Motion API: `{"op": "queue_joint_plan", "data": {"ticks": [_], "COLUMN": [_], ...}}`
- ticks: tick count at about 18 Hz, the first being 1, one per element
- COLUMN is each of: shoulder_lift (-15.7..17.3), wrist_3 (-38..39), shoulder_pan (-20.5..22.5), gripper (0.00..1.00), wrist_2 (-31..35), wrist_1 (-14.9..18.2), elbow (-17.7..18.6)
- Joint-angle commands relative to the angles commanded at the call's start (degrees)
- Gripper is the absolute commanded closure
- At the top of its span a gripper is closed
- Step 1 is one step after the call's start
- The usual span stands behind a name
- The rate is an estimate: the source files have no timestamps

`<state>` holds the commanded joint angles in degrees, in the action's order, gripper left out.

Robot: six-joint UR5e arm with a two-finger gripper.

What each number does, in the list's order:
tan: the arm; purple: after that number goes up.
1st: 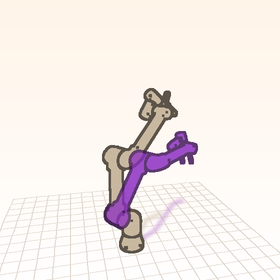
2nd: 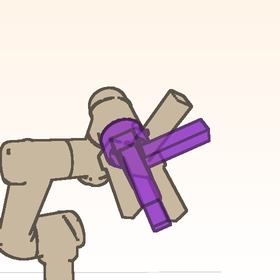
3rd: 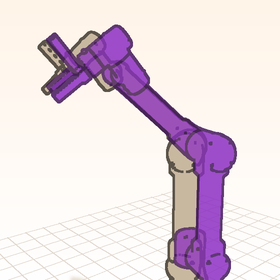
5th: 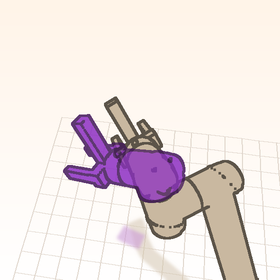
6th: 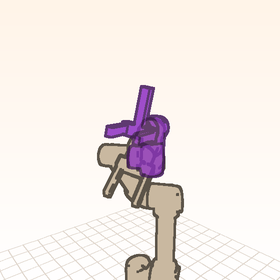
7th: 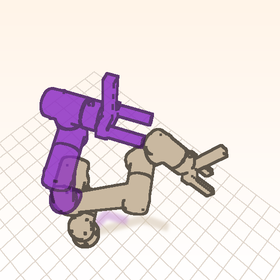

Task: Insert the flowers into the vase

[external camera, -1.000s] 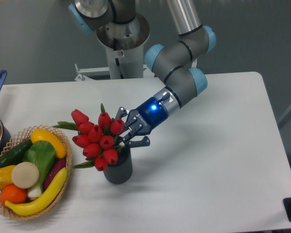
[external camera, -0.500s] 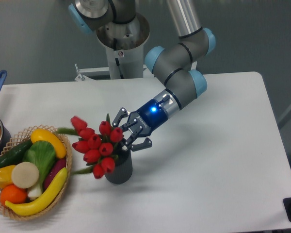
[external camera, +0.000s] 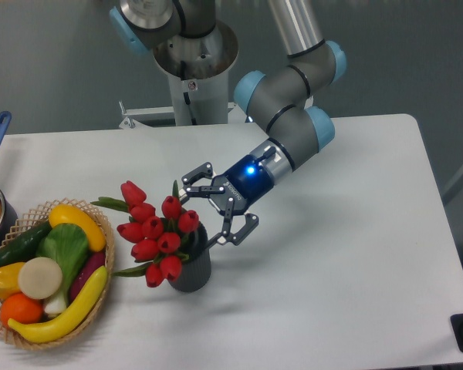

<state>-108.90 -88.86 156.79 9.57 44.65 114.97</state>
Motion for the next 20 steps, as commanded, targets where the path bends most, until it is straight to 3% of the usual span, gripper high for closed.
{"op": "queue_joint_plan", "data": {"ticks": [6,9,12,16,20], "shoulder_lift": [4.83,6.85,7.38,8.61,11.51], "wrist_3": [0.09,0.18,0.53,0.18,-0.09], "shoulder_pan": [9.84,14.49,16.87,20.74,23.12], "gripper": [0.00,0.00,0.00,0.00,0.00], "wrist_2": [12.39,24.40,38.38,50.17,61.85], "wrist_1": [0.18,0.26,0.26,0.79,4.65], "elbow": [-4.74,-7.64,-9.93,-12.22,-13.54]}}
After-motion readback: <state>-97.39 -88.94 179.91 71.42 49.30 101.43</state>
